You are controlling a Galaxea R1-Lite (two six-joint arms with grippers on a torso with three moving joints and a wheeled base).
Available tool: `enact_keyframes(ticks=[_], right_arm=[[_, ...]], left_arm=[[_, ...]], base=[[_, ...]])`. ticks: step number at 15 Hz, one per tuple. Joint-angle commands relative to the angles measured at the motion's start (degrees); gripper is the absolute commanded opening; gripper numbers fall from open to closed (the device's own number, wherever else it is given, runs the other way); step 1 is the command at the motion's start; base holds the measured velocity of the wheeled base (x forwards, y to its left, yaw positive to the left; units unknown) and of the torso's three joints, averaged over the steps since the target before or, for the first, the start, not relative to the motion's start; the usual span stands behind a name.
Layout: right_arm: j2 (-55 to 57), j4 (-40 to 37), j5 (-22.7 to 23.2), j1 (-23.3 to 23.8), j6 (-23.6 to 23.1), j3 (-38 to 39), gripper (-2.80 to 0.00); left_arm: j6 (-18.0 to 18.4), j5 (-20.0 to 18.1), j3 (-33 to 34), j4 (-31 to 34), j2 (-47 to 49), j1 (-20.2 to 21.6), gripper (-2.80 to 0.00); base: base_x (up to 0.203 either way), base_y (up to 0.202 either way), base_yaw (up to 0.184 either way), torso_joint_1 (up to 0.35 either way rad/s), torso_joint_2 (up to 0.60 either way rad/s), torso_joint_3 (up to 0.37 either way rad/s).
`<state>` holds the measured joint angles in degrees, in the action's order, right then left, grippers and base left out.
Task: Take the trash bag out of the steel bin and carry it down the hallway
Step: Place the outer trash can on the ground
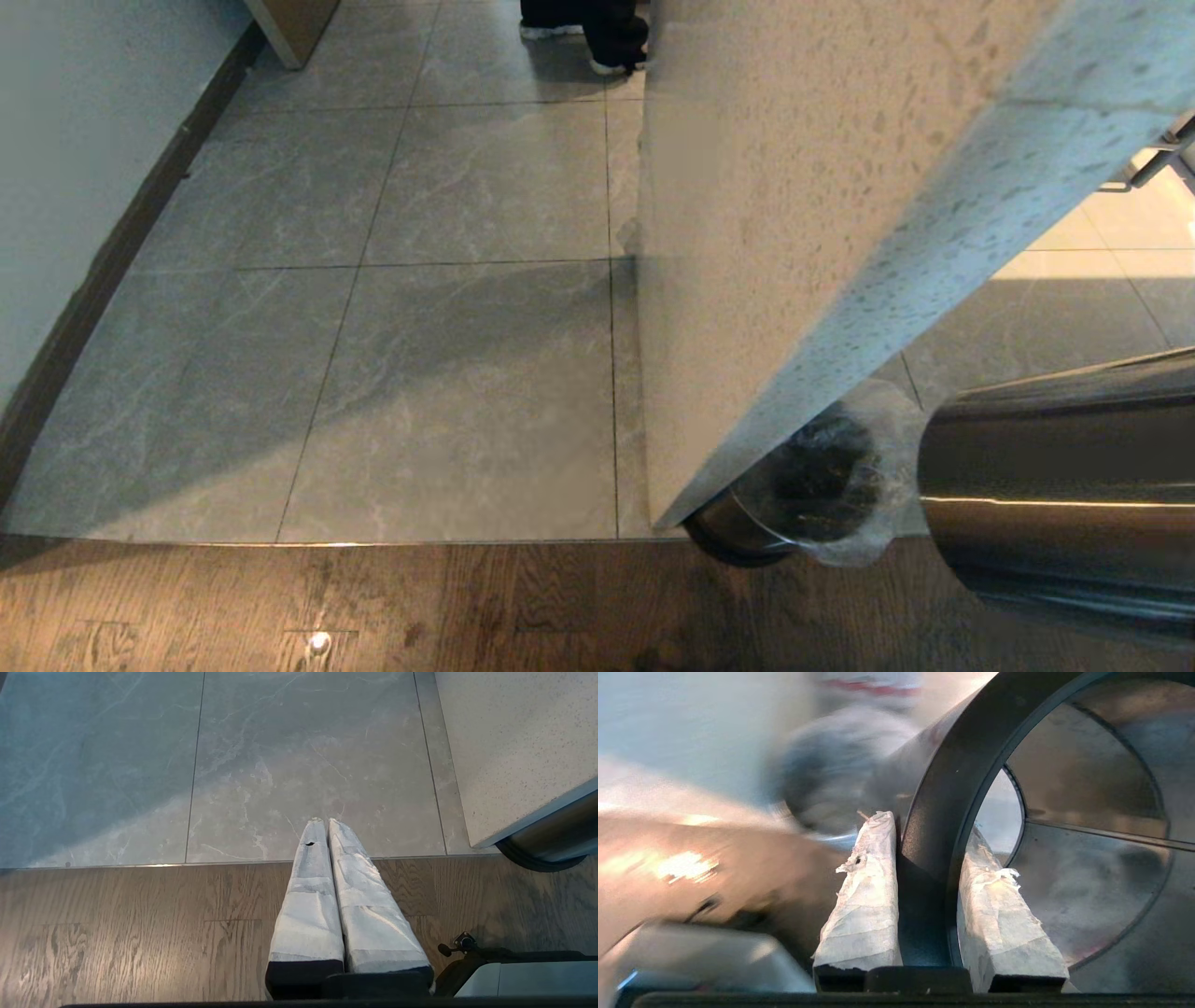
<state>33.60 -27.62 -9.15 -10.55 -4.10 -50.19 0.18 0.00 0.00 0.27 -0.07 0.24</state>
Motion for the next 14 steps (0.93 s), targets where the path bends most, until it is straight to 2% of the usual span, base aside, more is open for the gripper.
enact_keyframes(ticks=[1, 4, 10, 14], right_arm=[[-1.28, -0.41, -6.3, 1.22, 0.11, 0.62, -2.8], [-1.1, -0.52, -12.91, 2.02, 1.46, 2.36, -2.8], [2.68, 0.19, -23.98, 1.22, 10.7, 9.8, -2.8], [7.36, 5.54, -26.82, -0.34, 15.91, 16.85, -2.8]], left_arm=[[-0.01, 0.0, 0.17, 0.0, 0.07, 0.02, -2.8], [-0.01, 0.0, 0.09, 0.0, 0.07, 0.02, -2.8], [-0.01, 0.0, 0.18, 0.0, 0.07, 0.02, -2.8], [-0.01, 0.0, 0.11, 0.0, 0.07, 0.02, -2.8]], base=[[0.0, 0.0, 0.0, 0.0, 0.0, 0.0], [0.0, 0.0, 0.0, 0.0, 0.0, 0.0], [0.0, 0.0, 0.0, 0.0, 0.0, 0.0], [0.0, 0.0, 0.0, 0.0, 0.0, 0.0]])
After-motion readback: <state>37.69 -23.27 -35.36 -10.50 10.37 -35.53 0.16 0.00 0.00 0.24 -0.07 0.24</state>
